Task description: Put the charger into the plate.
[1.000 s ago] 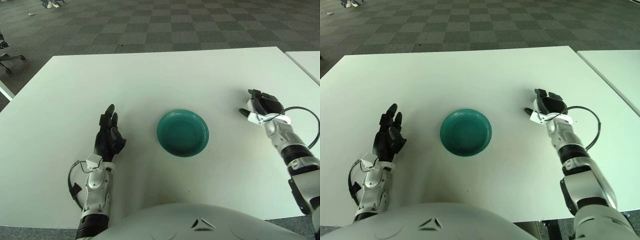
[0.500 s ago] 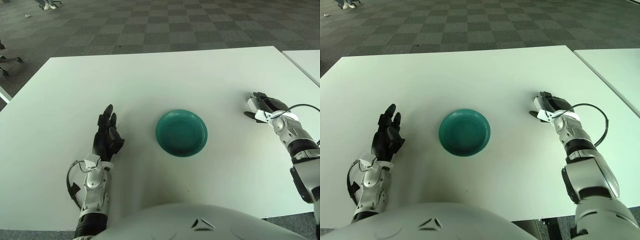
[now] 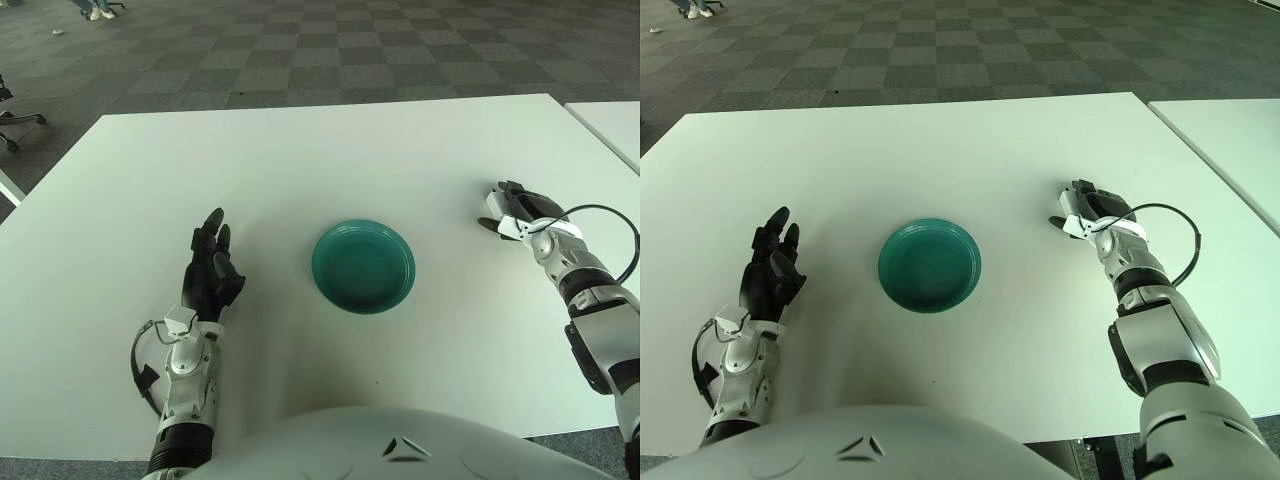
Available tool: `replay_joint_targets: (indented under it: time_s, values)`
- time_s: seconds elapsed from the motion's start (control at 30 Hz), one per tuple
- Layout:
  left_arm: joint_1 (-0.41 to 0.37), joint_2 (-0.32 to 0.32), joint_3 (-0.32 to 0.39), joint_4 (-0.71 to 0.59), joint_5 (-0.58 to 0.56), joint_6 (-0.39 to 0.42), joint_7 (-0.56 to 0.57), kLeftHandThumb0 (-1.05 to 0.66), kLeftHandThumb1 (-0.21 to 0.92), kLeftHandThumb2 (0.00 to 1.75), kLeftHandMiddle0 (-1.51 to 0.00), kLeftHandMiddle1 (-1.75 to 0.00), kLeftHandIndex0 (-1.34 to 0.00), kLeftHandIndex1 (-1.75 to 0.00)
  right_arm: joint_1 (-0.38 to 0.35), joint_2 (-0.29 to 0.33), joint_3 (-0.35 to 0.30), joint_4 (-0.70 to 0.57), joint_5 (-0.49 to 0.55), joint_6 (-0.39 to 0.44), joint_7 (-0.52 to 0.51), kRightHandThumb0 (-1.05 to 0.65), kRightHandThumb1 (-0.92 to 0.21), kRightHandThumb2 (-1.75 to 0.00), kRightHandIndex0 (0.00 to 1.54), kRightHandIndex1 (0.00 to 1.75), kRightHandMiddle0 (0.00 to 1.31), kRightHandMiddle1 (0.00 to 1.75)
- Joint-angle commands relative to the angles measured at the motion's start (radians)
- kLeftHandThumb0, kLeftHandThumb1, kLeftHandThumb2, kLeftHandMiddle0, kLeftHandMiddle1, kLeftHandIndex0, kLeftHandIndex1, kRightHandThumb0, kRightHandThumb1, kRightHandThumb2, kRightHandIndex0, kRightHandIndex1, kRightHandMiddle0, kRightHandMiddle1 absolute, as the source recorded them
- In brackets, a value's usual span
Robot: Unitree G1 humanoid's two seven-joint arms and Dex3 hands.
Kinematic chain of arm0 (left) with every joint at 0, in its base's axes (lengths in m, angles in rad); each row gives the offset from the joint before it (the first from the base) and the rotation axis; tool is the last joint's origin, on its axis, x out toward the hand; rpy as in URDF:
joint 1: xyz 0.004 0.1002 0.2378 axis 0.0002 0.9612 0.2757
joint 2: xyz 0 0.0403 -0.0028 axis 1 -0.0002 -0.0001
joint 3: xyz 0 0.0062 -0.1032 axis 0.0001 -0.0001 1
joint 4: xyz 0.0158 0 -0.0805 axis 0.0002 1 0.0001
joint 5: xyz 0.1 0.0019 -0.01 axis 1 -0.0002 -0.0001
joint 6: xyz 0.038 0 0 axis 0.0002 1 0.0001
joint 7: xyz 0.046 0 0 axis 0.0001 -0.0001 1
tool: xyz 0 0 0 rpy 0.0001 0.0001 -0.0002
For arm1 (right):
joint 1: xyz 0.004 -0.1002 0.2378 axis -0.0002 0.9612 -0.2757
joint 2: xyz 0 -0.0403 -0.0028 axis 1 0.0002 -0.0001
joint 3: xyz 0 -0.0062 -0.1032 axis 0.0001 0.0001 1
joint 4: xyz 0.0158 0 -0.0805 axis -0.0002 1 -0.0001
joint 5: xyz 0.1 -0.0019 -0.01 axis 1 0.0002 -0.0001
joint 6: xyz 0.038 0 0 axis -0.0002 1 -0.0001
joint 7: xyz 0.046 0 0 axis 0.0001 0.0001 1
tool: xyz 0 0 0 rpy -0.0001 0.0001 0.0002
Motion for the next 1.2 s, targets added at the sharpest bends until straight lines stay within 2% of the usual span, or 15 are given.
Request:
replay_joint_targets:
  time_s: [0.0, 0.2, 0.3, 0.37, 0.4, 0.43, 0.47, 0.5, 0.53, 0.57, 0.63, 0.73, 0.9, 1.03, 1.17]
  values:
    - [0.015, -0.019, 0.009, 0.058, -0.030, -0.009, -0.016, -0.96, 0.92, 0.98, -0.23, -0.02, 0.00, -0.65, 0.071, 0.057, 0.042, 0.046, -0.027, 0.017, -0.025, -0.93, -0.92, -0.42, 0.27, 0.04, 0.00, 0.51]
    - [0.007, -0.026, 0.019, 0.068, -0.035, -0.009, -0.023, -0.96, 0.92, 0.97, -0.23, -0.02, 0.00, -0.67, 0.083, 0.088, 0.061, 0.075, -0.025, 0.044, -0.097, -0.92, -0.92, -0.38, 0.28, 0.03, 0.00, 0.54]
    - [0.002, -0.033, 0.026, 0.070, -0.044, -0.008, -0.025, -0.95, 0.92, 0.97, -0.24, -0.02, 0.00, -0.69, 0.094, 0.133, 0.071, 0.103, -0.030, 0.093, -0.173, -0.89, -0.92, -0.32, 0.31, 0.04, 0.00, 0.58]
    - [0.000, -0.038, 0.029, 0.067, -0.049, -0.009, -0.027, -0.96, 0.92, 0.98, -0.25, -0.02, 0.00, -0.71, 0.099, 0.154, 0.072, 0.120, -0.029, 0.112, -0.217, -0.84, -0.92, -0.33, 0.42, 0.10, 0.03, 0.87]
    - [0.000, -0.040, 0.031, 0.066, -0.050, -0.010, -0.028, -0.96, 0.92, 0.99, -0.26, -0.02, 0.00, -0.71, 0.102, 0.160, 0.071, 0.125, -0.027, 0.115, -0.233, -0.83, -0.92, -0.34, 0.42, 0.33, 0.05, 0.98]
    - [-0.001, -0.041, 0.032, 0.066, -0.050, -0.010, -0.029, -0.96, 0.92, 0.99, -0.26, -0.02, 0.00, -0.71, 0.103, 0.162, 0.071, 0.127, -0.026, 0.116, -0.241, -0.81, -0.92, -0.34, 0.37, 0.74, 0.09, 1.16]
    - [-0.002, -0.042, 0.033, 0.066, -0.050, -0.012, -0.030, -0.96, 0.92, 0.99, -0.26, -0.02, 0.00, -0.72, 0.106, 0.164, 0.071, 0.131, -0.026, 0.116, -0.252, -0.79, -0.92, -0.33, 0.34, 1.02, 0.11, 1.28]
    - [-0.001, -0.041, 0.034, 0.062, -0.051, -0.015, -0.033, -0.96, 0.92, 0.99, -0.26, -0.02, 0.00, -0.72, 0.126, 0.170, 0.074, 0.137, -0.029, 0.117, -0.275, -0.78, -0.92, -0.33, 0.36, 1.15, 0.14, 1.35]
    - [0.000, -0.041, 0.036, 0.060, -0.053, -0.017, -0.036, -0.96, 0.92, 0.99, -0.27, -0.02, 0.00, -0.71, 0.141, 0.175, 0.076, 0.142, -0.031, 0.118, -0.291, -0.65, -0.80, -0.55, 0.46, 1.36, 0.25, 1.47]
    - [0.002, -0.040, 0.038, 0.057, -0.055, -0.019, -0.038, -0.95, 0.92, 0.99, -0.27, -0.02, 0.00, -0.71, 0.158, 0.182, 0.078, 0.146, -0.032, 0.120, -0.306, -0.57, -0.71, -0.72, 0.53, 1.50, 0.32, 1.57]
    - [0.002, -0.040, 0.039, 0.054, -0.054, -0.020, -0.039, -0.95, 0.92, 0.99, -0.27, -0.02, 0.00, -0.71, 0.180, 0.190, 0.080, 0.148, -0.031, 0.119, -0.325, -0.50, -0.63, -0.86, 0.60, 1.62, 0.37, 1.66]
    - [0.001, -0.044, 0.040, 0.055, -0.051, -0.024, -0.037, -0.95, 0.92, 0.99, -0.27, -0.02, 0.00, -0.72, 0.206, 0.196, 0.081, 0.149, -0.028, 0.112, -0.346, -0.44, -0.58, -0.96, 0.70, 1.71, 0.41, 1.72]
    - [-0.002, -0.055, 0.043, 0.066, -0.044, -0.037, -0.027, -0.96, 0.92, 0.99, -0.29, -0.02, 0.00, -0.76, 0.267, 0.183, 0.101, 0.153, -0.044, 0.083, -0.368, -0.42, -0.57, -0.99, 0.80, 1.74, 0.42, 1.74]
    - [-0.008, -0.075, 0.052, 0.082, -0.044, -0.054, -0.010, -0.95, 0.92, 0.98, -0.29, -0.02, 0.00, -0.78, 0.298, 0.150, 0.171, 0.162, -0.106, 0.072, -0.327, -0.41, -0.58, -0.98, 0.84, 1.74, 0.42, 1.75]
    - [-0.011, -0.101, 0.057, 0.088, -0.038, -0.065, 0.015, -0.94, 0.92, 0.97, -0.30, -0.03, 0.00, -0.79, 0.293, 0.110, 0.216, 0.169, -0.142, 0.082, -0.269, -0.41, -0.57, -0.99, 0.86, 1.75, 0.42, 1.75]
